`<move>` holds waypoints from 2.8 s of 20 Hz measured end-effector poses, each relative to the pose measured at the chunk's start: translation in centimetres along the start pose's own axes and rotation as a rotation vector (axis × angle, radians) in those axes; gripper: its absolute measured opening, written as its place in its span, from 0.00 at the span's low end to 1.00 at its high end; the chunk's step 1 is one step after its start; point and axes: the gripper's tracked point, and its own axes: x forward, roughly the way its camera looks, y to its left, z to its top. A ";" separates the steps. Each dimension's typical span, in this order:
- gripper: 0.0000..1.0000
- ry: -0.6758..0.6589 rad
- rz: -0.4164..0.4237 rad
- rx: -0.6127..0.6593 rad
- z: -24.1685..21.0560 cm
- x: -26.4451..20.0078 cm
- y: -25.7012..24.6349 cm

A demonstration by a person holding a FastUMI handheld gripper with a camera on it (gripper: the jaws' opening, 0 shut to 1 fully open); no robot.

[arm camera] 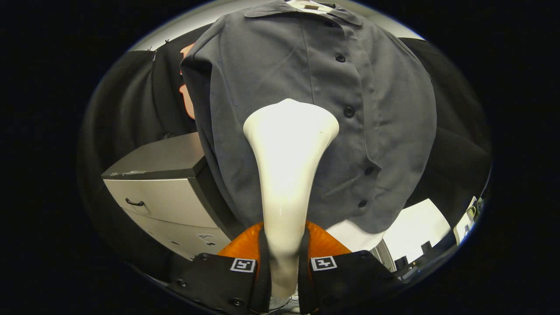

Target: Iron the clothes twice with a garment steamer, once on the left side and once on the right side.

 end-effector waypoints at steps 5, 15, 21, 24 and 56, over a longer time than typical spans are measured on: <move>0.32 0.042 -0.014 0.004 -2.4 0.2 -0.5; 0.32 0.100 -0.029 0.005 -5.2 0.3 -1.0; 0.32 0.142 -0.040 0.013 -7.3 0.3 -1.2; 0.32 0.164 -0.044 0.011 -8.4 -0.1 -1.4; 0.32 -0.144 -0.179 0.051 7.8 -13.4 -7.1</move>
